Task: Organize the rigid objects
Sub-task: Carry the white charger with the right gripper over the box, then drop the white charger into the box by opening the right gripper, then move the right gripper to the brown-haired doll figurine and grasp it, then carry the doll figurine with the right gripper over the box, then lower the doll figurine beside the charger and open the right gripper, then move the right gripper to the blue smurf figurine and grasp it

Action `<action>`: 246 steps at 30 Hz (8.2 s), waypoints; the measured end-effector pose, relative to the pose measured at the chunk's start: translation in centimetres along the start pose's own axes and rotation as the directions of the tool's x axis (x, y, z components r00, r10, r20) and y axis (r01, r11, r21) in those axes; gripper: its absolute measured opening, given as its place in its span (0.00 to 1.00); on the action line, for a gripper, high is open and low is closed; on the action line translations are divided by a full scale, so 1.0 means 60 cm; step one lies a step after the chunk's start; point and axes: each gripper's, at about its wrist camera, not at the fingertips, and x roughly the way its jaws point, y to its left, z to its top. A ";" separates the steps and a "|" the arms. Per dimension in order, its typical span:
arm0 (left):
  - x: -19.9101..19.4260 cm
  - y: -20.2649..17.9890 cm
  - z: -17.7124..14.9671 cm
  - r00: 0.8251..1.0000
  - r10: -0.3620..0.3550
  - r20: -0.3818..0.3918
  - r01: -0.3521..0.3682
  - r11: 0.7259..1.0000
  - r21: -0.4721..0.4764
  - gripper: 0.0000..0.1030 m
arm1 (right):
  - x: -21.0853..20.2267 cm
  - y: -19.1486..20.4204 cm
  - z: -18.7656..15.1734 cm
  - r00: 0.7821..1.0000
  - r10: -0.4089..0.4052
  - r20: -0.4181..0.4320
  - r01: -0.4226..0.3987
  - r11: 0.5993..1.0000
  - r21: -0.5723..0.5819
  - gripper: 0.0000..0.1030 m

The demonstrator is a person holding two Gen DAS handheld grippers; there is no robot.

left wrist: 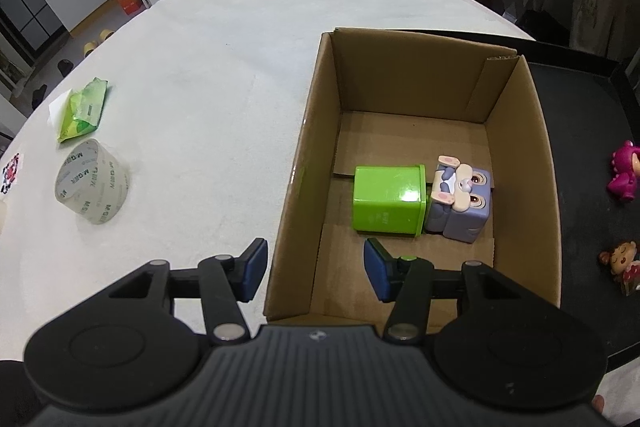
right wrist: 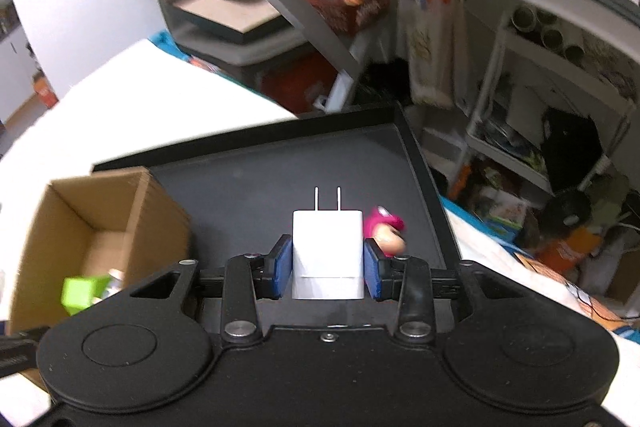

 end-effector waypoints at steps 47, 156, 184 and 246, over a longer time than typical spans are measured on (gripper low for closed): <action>0.042 0.114 -0.009 0.948 -0.313 0.055 0.318 0.937 -0.146 0.14 | 0.012 0.278 -0.001 0.964 0.253 -0.080 -0.264 0.949 -0.173 0.35; 0.000 -0.009 0.006 1.000 0.001 0.023 -0.001 1.000 0.015 0.58 | -0.015 0.031 -0.081 0.999 0.017 0.031 -0.023 0.981 0.190 0.30; 0.000 0.067 -0.017 0.986 -0.146 0.080 0.149 0.988 -0.041 0.58 | -0.078 0.166 -0.040 0.967 0.142 0.211 -0.131 0.989 -0.065 0.31; -0.024 0.046 -0.005 0.989 -0.141 0.036 0.141 0.990 -0.011 0.39 | -0.011 0.090 -0.088 0.961 -0.272 0.057 0.252 0.937 0.241 0.86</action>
